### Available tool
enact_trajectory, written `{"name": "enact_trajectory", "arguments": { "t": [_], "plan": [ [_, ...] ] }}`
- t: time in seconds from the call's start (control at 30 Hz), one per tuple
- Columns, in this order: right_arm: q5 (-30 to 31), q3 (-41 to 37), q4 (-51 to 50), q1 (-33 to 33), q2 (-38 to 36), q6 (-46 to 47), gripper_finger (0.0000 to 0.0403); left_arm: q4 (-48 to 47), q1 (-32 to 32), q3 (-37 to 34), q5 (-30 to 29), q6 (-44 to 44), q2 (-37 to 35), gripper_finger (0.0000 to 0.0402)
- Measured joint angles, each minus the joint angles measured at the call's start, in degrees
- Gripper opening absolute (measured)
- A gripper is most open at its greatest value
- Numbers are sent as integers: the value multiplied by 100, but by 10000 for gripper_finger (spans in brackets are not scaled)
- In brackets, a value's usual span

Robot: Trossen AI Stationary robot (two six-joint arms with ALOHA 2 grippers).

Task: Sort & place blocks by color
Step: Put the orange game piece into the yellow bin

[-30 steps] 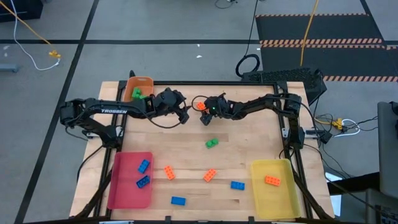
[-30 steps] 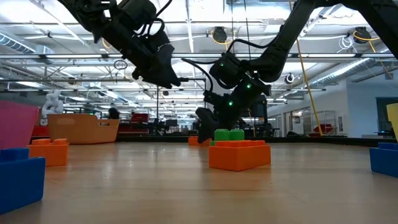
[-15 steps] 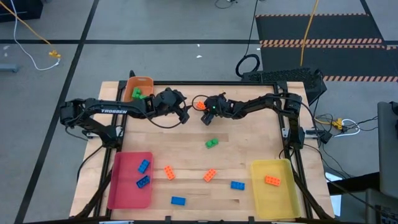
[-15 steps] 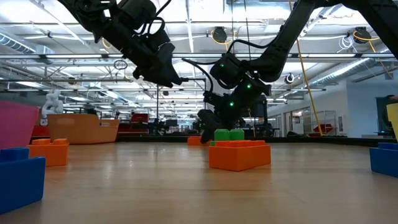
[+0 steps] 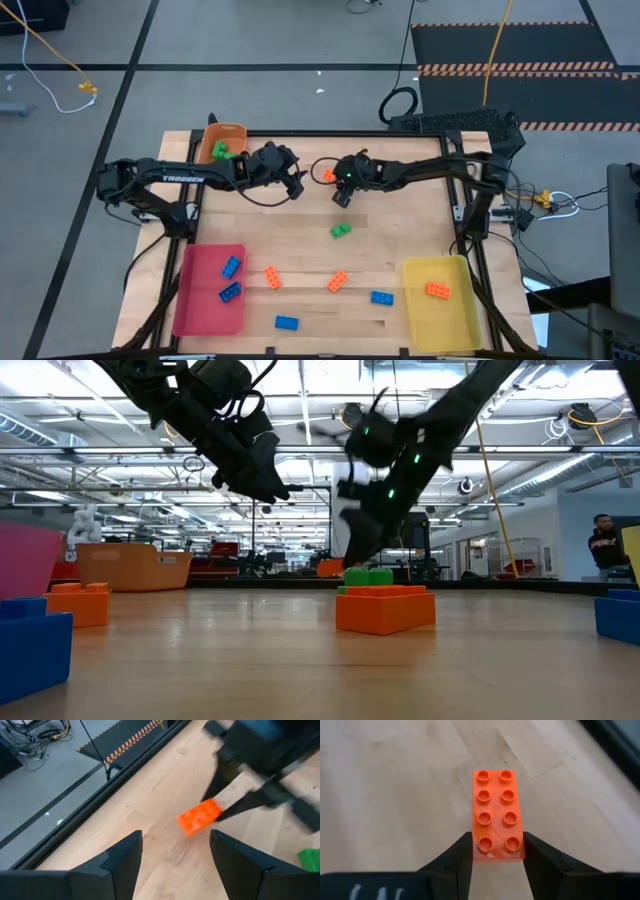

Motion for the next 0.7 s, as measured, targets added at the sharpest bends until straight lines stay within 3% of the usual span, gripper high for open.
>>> {"name": "enact_trajectory", "arguments": {
  "t": [0.4, 0.7],
  "plan": [
    [-19, 0, -3663, 1138, -2367, 863, 133, 15, -92, 0, 0, 15, 1, 232],
    [-870, 0, -5518, 2409, -3930, 2627, 133, 215, -99, 0, 5, 18, 2, 232]
  ]
}}
